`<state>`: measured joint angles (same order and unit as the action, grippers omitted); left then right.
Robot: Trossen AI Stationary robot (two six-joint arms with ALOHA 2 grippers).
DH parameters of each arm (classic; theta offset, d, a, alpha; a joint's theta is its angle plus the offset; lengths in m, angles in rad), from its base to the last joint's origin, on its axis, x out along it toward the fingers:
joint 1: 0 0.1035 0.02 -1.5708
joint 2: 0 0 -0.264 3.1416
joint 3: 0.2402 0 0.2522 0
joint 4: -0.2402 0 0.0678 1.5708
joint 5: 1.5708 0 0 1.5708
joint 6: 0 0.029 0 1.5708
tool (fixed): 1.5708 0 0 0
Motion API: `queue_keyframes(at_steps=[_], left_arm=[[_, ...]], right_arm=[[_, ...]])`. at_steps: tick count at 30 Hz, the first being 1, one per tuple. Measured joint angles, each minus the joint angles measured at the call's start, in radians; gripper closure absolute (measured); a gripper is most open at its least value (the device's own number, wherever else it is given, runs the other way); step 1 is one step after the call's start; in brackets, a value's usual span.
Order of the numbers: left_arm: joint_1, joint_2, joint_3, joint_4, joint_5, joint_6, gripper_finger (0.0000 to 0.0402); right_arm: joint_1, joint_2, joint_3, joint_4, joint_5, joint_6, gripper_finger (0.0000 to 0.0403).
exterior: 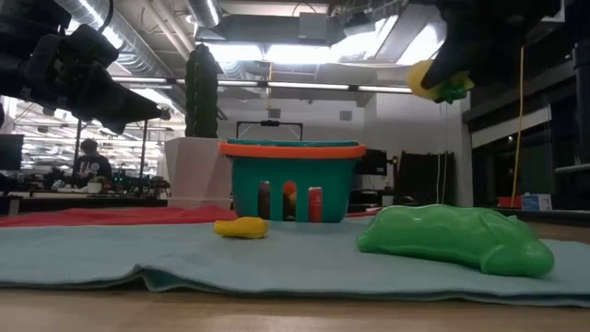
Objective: Pick and placing Produce into tupperware
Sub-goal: Put the pineapple into the basket
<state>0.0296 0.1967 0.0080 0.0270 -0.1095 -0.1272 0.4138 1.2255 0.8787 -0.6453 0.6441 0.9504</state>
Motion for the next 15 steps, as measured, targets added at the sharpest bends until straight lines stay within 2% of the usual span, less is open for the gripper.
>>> queue_keyframes(at_steps=[5,8,15], left_arm=[[0.000,0.000,0.000,0.000,0.000,0.000,0.0305],[0.000,0.000,0.000,0.000,0.000,0.000,0.0305],[0.000,0.000,0.000,0.000,0.000,-0.001,0.0305]], right_arm=[[0.048,-0.084,-0.117,0.149,0.105,-0.065,0.0216],[0.072,-0.112,-0.205,0.356,0.146,-0.203,0.0217],[0.088,-0.107,-0.409,0.949,0.143,-0.546,0.0218]])
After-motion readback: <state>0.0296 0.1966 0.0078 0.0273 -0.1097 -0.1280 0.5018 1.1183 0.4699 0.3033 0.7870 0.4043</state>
